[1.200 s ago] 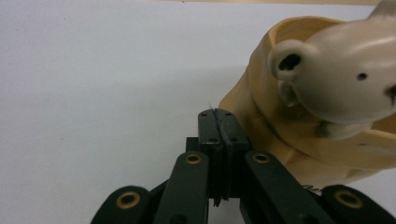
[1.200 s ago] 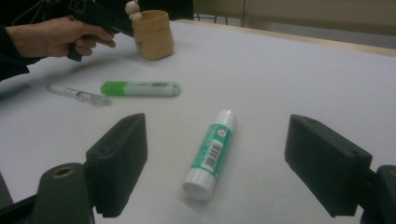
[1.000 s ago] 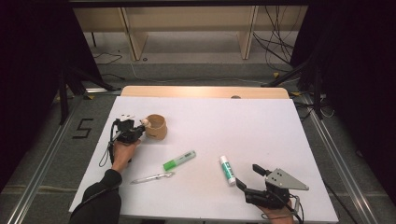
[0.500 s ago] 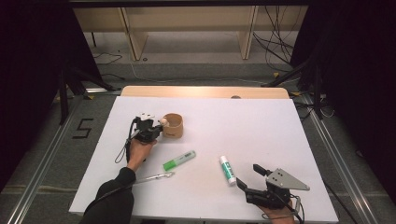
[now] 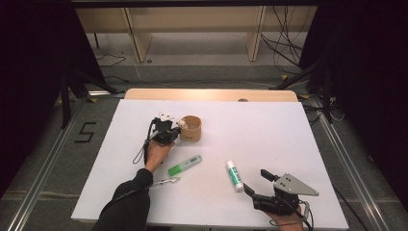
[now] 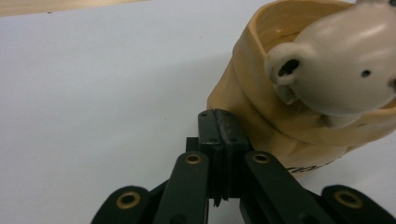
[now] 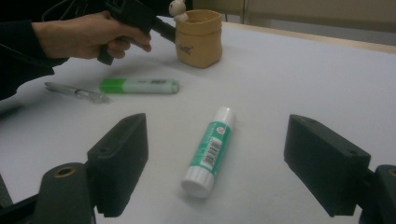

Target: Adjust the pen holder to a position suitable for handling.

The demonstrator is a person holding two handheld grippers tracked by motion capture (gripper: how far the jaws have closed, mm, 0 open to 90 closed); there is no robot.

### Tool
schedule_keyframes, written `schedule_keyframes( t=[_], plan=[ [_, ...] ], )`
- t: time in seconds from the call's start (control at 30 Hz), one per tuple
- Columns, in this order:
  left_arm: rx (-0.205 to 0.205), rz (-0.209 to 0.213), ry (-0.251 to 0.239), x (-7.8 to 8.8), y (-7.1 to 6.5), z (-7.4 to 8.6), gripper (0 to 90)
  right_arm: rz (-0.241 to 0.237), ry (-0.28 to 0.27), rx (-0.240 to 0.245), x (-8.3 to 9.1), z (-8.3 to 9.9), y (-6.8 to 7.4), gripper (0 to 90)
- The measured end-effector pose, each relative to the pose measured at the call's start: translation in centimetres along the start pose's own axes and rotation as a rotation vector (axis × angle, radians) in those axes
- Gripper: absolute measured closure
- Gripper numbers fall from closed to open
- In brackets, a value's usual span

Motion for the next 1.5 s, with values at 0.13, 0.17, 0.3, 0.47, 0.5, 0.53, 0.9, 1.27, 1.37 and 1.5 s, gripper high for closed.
schedule_keyframes(
  t=[0.13, 0.17, 0.3, 0.47, 0.5, 0.53, 0.9, 1.27, 1.37, 1.5],
  plan=[
    [-0.009, 0.002, -0.006, -0.5, -1.0, -0.2, 89.6, 0.000, -0.001, 0.000, 0.0, 0.0, 0.0, 22.8],
    [-0.011, 0.001, -0.008, -0.6, -1.2, -0.3, 89.6, 0.000, -0.001, 0.000, 0.0, 0.0, 0.0, 22.8],
    [-0.013, 0.016, -0.002, -0.8, -1.9, -0.5, 89.6, 0.000, -0.003, -0.003, 0.0, 0.0, -0.1, 22.8],
    [-0.026, 0.025, 0.002, -1.1, -2.8, -0.5, 89.6, 0.000, -0.003, -0.003, 0.0, 0.0, -0.1, 22.8],
    [-0.024, 0.025, 0.003, -1.2, -3.0, -0.6, 89.6, -0.001, -0.003, -0.004, 0.0, 0.0, -0.1, 22.8],
    [-0.023, 0.024, 0.002, -1.3, -3.1, -0.6, 89.6, -0.001, -0.003, -0.004, 0.0, 0.0, -0.1, 22.8],
    [-0.043, 0.048, 0.016, -1.4, -3.8, -0.6, 89.3, 0.004, -0.001, 0.002, 0.0, 0.0, -0.1, 22.8],
    [-0.073, 0.074, 0.019, 1.8, -2.5, -1.0, 68.3, 0.009, -0.001, 0.001, 0.1, 0.0, -0.1, 22.8],
    [-0.077, 0.108, 0.037, 2.7, -2.2, -0.8, 58.9, 0.010, 0.001, 0.001, 0.1, 0.0, -0.1, 22.8],
    [-0.111, 0.142, 0.066, 4.0, -2.1, -0.2, 47.4, 0.012, 0.005, 0.003, 0.1, 0.0, -0.1, 22.8]
  ],
)
Point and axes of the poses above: each handheld gripper's, and its own axes: x roughly backward along the jaws, z roughly out of its underside, y roughly to its left, the point moved 2 cm from there along -x, roughly forward along the jaws, and after that the axes turned 7 degrees about y, right-handed, at the moved point
